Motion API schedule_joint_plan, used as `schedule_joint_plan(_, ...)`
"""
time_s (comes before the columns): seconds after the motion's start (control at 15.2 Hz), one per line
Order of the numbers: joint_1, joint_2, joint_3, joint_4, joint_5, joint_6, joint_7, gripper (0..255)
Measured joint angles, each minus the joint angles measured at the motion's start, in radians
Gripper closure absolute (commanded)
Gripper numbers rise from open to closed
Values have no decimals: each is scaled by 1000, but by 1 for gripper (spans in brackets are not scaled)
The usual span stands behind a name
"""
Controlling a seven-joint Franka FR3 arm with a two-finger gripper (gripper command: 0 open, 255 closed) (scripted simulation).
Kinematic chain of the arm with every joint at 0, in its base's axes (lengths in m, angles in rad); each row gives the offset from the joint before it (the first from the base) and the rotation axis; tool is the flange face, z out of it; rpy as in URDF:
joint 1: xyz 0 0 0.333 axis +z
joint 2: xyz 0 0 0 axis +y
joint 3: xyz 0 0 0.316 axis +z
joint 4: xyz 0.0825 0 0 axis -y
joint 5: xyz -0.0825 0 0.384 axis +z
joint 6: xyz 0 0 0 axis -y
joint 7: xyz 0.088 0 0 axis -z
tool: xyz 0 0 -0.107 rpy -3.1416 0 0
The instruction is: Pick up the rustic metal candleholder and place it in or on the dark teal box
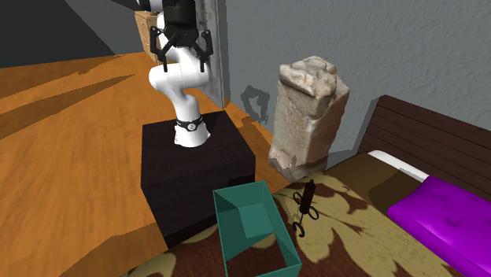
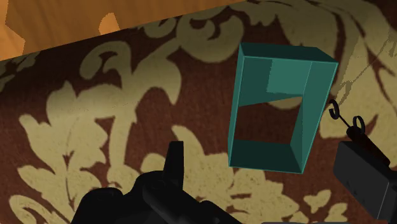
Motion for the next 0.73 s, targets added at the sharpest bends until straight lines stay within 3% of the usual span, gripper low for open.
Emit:
schedule_joint_plan(0.26,12,24,16,-39,13,64,15,0)
schedule_joint_plan(0.73,50,147,73,-133,50,293,65,0)
